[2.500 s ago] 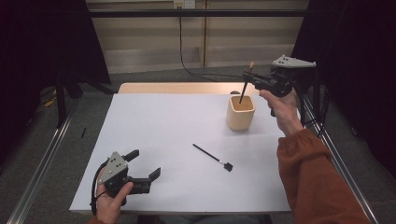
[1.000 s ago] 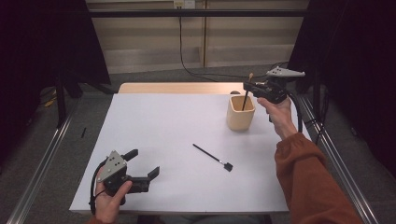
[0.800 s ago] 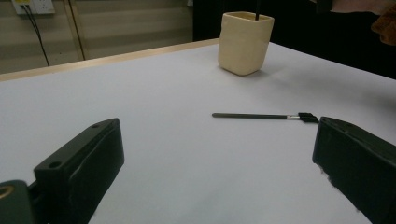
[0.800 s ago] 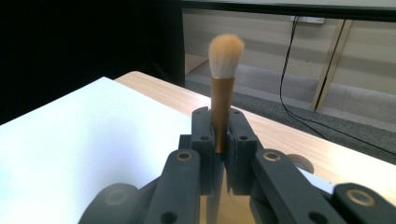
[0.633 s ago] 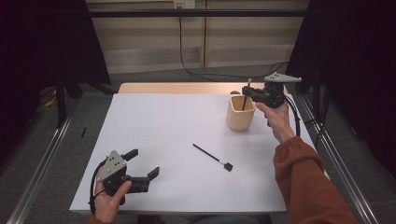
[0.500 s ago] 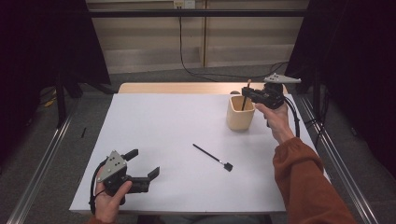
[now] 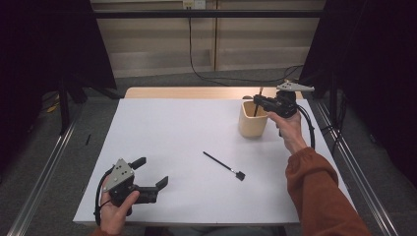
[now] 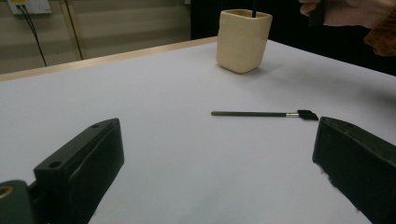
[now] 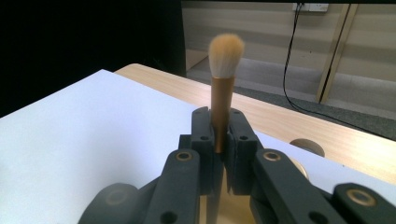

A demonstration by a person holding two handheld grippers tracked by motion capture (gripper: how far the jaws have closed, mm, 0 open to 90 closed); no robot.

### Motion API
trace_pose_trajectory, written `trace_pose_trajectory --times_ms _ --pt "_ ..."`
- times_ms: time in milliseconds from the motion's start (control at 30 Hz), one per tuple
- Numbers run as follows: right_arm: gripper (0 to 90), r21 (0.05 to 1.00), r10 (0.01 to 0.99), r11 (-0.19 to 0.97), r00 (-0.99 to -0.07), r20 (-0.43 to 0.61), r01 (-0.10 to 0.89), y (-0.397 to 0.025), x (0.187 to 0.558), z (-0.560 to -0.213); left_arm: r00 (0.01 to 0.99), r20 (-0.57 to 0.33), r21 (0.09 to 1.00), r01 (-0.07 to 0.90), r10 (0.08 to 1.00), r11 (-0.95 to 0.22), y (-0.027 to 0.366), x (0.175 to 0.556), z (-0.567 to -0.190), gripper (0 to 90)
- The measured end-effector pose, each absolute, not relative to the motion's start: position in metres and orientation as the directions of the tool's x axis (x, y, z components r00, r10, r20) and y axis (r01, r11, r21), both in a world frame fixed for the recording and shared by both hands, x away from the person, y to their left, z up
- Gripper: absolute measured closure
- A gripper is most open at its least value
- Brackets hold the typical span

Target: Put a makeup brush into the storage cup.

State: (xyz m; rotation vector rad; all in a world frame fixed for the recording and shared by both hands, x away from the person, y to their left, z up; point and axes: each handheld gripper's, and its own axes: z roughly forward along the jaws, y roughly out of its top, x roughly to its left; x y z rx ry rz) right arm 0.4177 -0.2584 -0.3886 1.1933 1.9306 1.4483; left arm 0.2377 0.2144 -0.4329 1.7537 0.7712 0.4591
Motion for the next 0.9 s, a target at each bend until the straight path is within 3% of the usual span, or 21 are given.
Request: trace_pose_trajectory --times_ms 567,767,900 --pt "82.9 0.923 0.836 0.069 -0.527 0.153 0.378 -0.262 0.417 -0.399 0.710 -0.072 0.948 0.267 0.700 -0.173 0.214 0.237 -0.433 2.2" --pt "74.7 0.923 0.842 0.068 -0.518 0.151 0.379 -0.262 0.417 -0.400 0.713 -0.070 0.948 0.265 0.698 -0.175 0.213 0.237 -0.432 2.2" --pt "63.3 0.925 0.841 0.060 -0.519 0.155 0.374 -0.264 0.416 -0.400 0.713 -0.070 0.949 0.264 0.698 -0.174 0.213 0.237 -0.433 2.2"
